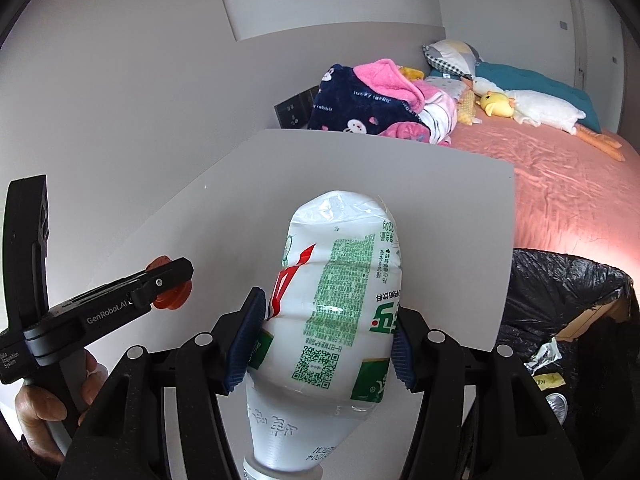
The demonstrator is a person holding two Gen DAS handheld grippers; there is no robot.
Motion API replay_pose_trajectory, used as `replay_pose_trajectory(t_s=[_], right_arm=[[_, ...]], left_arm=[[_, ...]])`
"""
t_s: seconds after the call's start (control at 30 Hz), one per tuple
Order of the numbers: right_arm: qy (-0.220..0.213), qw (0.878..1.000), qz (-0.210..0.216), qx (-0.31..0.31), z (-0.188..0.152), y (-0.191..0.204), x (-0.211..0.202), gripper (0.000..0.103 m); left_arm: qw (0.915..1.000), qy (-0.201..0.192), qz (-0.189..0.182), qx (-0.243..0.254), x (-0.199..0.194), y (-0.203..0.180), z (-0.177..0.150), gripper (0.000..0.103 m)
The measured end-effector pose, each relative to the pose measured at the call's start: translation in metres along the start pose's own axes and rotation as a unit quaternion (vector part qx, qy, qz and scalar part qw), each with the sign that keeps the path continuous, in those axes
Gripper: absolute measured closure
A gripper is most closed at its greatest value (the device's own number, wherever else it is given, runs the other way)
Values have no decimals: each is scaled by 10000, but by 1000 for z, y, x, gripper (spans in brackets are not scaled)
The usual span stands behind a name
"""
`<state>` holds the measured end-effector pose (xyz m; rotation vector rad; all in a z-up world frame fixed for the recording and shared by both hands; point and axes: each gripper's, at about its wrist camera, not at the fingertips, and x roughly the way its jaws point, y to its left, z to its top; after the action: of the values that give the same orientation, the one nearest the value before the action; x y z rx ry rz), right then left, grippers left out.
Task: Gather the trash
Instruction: 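Carry the orange cap and white bottle over the black trash bag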
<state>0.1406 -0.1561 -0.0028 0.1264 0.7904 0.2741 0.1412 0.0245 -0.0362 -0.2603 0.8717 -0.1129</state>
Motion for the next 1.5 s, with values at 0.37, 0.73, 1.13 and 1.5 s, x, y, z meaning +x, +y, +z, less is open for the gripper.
replay_pose_trajectory(t_s=[0.37, 0.73, 1.13, 1.5], right_arm=[[-230, 9996, -66, 145, -7, -30, -36, 44], [-404, 9983, -204, 373, -17, -62, -64, 44], [-597, 9952, -433, 645, -23, -101, -92, 44], [-747, 9907, -688, 901, -28, -138, -114, 44]], left_arm=[[9994, 24, -247, 257, -7, -43, -7, 60], [9966, 105, -549, 599, -5, -93, -16, 60], [9911, 232, -847, 1004, 4, -147, -26, 60], [9847, 354, -1133, 1279, 9, -191, -33, 60]])
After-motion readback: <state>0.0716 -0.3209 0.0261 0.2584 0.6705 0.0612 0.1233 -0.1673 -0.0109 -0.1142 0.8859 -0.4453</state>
